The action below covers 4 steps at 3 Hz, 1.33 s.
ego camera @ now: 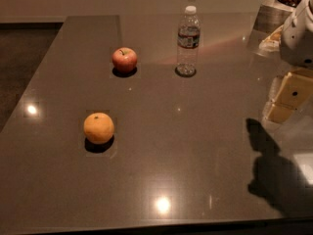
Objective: Pick orange
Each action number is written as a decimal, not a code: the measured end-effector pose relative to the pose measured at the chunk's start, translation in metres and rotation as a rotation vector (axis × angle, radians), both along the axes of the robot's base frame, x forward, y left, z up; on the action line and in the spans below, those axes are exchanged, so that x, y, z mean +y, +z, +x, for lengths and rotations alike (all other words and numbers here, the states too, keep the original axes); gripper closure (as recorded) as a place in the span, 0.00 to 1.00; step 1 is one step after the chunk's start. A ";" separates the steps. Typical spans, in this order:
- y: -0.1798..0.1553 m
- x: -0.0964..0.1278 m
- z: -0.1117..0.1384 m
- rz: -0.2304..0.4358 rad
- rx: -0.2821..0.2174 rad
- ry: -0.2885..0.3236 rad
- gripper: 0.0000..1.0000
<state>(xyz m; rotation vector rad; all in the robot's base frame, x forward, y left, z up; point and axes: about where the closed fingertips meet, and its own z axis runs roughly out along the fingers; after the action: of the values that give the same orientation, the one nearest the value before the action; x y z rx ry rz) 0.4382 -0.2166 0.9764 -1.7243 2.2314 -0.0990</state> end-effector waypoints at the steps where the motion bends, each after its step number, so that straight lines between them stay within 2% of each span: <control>1: 0.000 0.000 0.000 0.000 0.000 0.000 0.00; 2: -0.003 0.014 0.001 0.056 0.025 0.037 0.00; 3: -0.010 0.047 -0.002 0.167 0.048 0.117 0.00; 4: -0.021 0.107 -0.011 0.306 0.053 0.212 0.00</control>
Offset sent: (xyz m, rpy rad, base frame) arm 0.0018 0.0247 -0.0076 0.1168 0.0817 0.0685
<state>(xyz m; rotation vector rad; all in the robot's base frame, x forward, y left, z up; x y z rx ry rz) 0.4271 -0.1100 0.9556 -1.7911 1.9601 0.3222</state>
